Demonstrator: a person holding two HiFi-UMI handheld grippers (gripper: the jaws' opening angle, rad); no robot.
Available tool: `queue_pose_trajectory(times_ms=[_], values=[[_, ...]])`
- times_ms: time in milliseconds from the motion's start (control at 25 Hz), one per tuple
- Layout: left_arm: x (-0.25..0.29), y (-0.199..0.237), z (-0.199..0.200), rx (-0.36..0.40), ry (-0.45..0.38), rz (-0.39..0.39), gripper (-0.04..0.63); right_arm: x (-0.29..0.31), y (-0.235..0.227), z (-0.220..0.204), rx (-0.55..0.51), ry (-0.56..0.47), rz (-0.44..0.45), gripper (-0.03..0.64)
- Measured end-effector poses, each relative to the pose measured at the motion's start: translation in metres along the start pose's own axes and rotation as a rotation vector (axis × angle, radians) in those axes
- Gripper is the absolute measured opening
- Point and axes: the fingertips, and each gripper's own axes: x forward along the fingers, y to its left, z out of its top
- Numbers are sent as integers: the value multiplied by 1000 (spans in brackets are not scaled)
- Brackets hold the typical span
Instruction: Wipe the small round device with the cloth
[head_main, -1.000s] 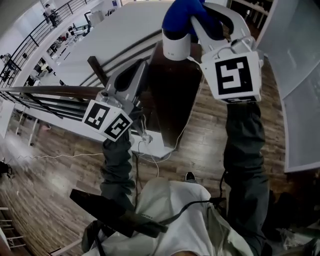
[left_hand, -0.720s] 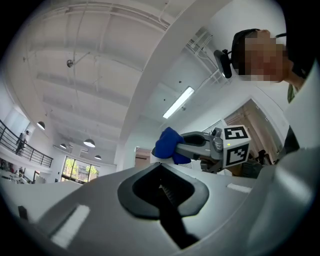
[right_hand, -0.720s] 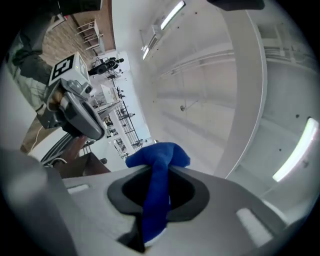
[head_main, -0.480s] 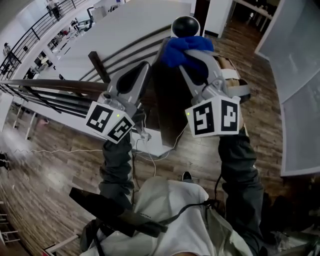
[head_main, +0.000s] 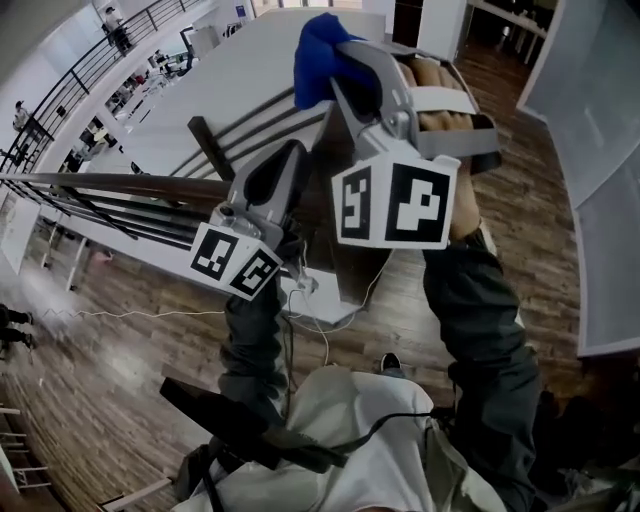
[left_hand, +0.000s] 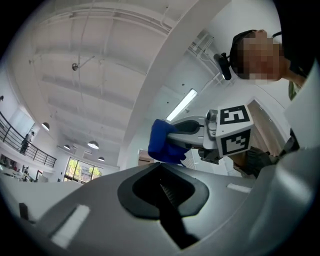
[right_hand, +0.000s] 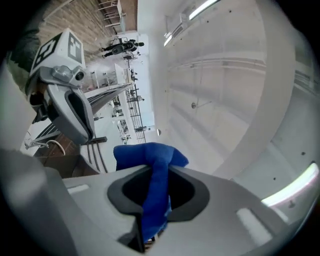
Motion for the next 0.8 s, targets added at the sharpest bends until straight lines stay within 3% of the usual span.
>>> queue_pose_trajectory(times_ms=[160, 360, 520, 680, 800], values=[[-12, 2, -1, 9, 6, 12, 5, 5, 34, -9, -71, 87, 31, 72], [-26, 12, 7, 24, -5, 41, 5, -1, 92, -12, -58, 158, 218, 72], [-28, 12, 7, 25, -6, 44, 5, -1, 90, -7, -105, 188, 204, 72], [-26, 8, 11, 18, -13, 40, 5, 12, 52, 3, -60, 185, 71, 72], [-29, 1, 10, 14, -11, 24, 5, 11, 73, -2, -19, 210, 163, 72]])
